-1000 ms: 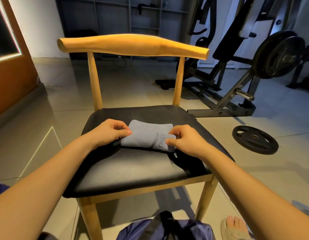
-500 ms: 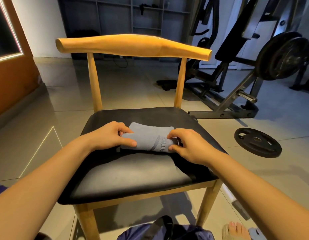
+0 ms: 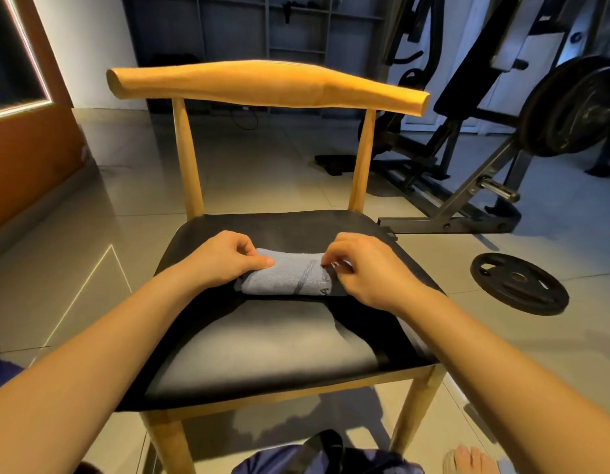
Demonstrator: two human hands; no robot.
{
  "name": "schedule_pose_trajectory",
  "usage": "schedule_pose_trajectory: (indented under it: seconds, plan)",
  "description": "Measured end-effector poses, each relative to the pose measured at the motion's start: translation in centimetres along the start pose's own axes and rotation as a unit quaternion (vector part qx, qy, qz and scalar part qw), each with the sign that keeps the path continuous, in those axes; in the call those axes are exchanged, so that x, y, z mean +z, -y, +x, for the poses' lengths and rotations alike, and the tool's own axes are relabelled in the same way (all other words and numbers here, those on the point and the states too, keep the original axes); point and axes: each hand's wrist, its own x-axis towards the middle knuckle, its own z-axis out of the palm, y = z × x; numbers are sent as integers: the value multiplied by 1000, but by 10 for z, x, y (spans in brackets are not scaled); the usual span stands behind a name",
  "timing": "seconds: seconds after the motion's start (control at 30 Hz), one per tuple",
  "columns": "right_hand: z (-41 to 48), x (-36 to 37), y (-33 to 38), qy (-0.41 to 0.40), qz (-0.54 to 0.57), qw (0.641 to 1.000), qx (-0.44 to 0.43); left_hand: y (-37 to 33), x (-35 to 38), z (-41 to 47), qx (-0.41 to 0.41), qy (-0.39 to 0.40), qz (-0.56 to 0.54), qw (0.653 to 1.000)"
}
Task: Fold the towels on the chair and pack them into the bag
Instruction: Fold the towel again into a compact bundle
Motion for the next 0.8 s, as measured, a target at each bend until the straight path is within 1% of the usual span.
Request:
schedule_pose_trajectory:
  seconds: [0.07,0.13,0.2,0.23,0.3,0.33,0.4,0.47,0.53,0.6,0.7,0.73,0.8]
  plan:
    - [0,-2,2,24,-3,1000,-17,-1,1,-1,7,-31,22,999]
    - [-1,-7,1,65,-20,997,-28,-3,2,-3,47,-43,29,998]
    - [0,-7,0,88,-51,994,-39,-5,1,-5,94,-28,27,995]
    - [2,-6,-1,88,-46,994,-33,-6,-1,-6,103,-10,22,994]
    - [8,-2,-6,85,-4,996,-3,-5,-7,-10,99,44,35,993]
    - [11,0,-8,90,22,996,20,-2,-9,-11,95,64,61,992]
    - [18,2,-15,103,63,991,56,2,-7,-13,90,70,102,988]
    - [24,4,-18,107,69,990,64,5,-4,-12,86,58,74,992]
    - [27,3,-17,76,33,995,47,5,-3,-10,70,57,25,996]
    - [27,2,-11,39,2,999,-2,6,-4,-5,56,56,6,997]
    - [27,6,-2,51,-39,995,-77,7,-3,0,28,36,-19,999]
    - [29,10,-2,50,-50,994,-84,8,-2,2,16,34,-28,999]
    - [34,16,-7,46,-47,995,-70,7,3,4,-1,23,-39,999]
